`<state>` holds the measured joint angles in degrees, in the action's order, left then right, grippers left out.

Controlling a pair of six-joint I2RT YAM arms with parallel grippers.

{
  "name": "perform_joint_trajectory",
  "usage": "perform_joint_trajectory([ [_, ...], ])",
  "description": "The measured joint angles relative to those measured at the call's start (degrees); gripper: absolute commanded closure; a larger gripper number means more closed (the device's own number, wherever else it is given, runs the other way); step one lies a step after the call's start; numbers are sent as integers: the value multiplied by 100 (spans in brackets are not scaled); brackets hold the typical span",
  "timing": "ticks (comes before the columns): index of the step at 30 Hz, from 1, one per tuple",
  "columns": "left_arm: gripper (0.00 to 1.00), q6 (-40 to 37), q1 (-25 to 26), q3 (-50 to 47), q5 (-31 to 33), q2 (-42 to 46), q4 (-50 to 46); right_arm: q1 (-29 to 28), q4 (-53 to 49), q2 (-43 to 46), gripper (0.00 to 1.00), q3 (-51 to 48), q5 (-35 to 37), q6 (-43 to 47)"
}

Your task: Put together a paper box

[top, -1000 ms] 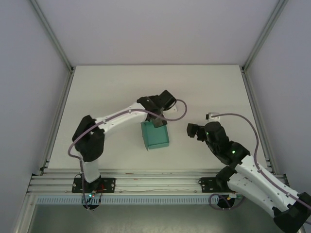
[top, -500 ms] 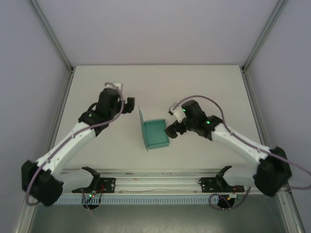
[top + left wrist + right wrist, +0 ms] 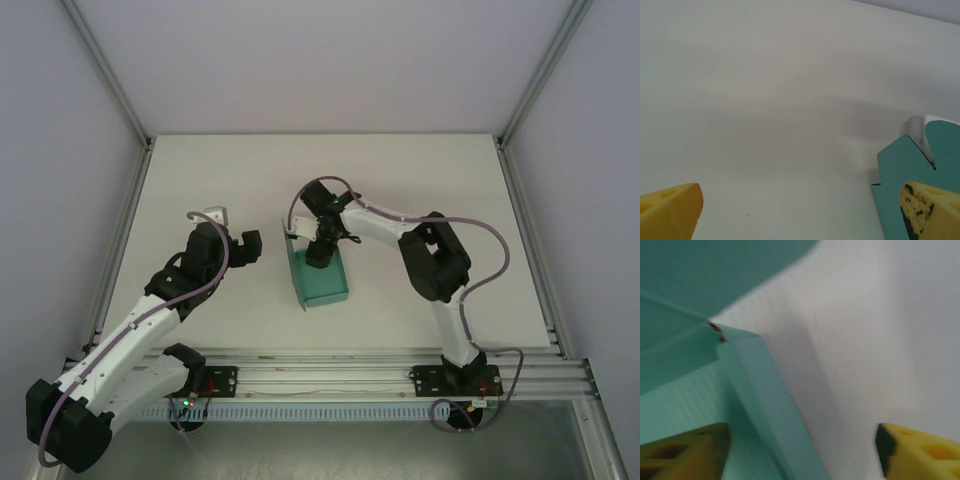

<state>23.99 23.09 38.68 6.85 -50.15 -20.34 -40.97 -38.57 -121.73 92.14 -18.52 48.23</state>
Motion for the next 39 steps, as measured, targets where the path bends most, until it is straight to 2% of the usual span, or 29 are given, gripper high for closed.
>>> perform_joint_trajectory([
  [3, 0, 20, 2, 0, -2, 0, 0, -26, 116, -50, 63, -83, 190, -188],
  [7, 0, 22, 2, 0, -7, 0, 0, -63, 562, 138, 73, -437, 522, -658],
  [11, 0, 22, 0, 0, -2, 7, 0, -81, 977, 553, 76, -1126, 1029, -1495],
  [16, 0, 48, 0, 7, 0, 4, 2, -136, 1119, 1106, 73, -1998, 2072, -3637],
  [20, 0, 66, 2, 20, 2, -59, 15, -369, 1325, 1635, 78, -2855, 2553, -5622],
  [24, 0, 63, 2, 105, -26, -323, 22, -756, 1453, 2046, 71, -3469, 2907, -7274],
  [26, 0, 63, 2, 144, -48, -435, 24, -955, 1401, 2114, 67, -3556, 3038, -7825],
  [28, 0, 63, 0, 162, -68, -514, 26, -1147, 1355, 2166, 59, -3598, 3101, -8275],
  [31, 0, 35, 0, 164, -236, -566, 85, -1362, 1373, 2306, 57, -3718, 3171, -8708],
  [34, 0, -55, 0, 164, -562, -573, 262, -1405, 1388, 2645, 41, -3893, 3375, -9075],
  [37, 0, -254, 0, 164, -896, -575, 426, -1394, 1405, 3130, 33, -4013, 3606, -9134],
  [39, 0, -435, 0, 164, -1137, -588, 498, -1397, 1502, 3484, 22, -4083, 3707, -8968],
])
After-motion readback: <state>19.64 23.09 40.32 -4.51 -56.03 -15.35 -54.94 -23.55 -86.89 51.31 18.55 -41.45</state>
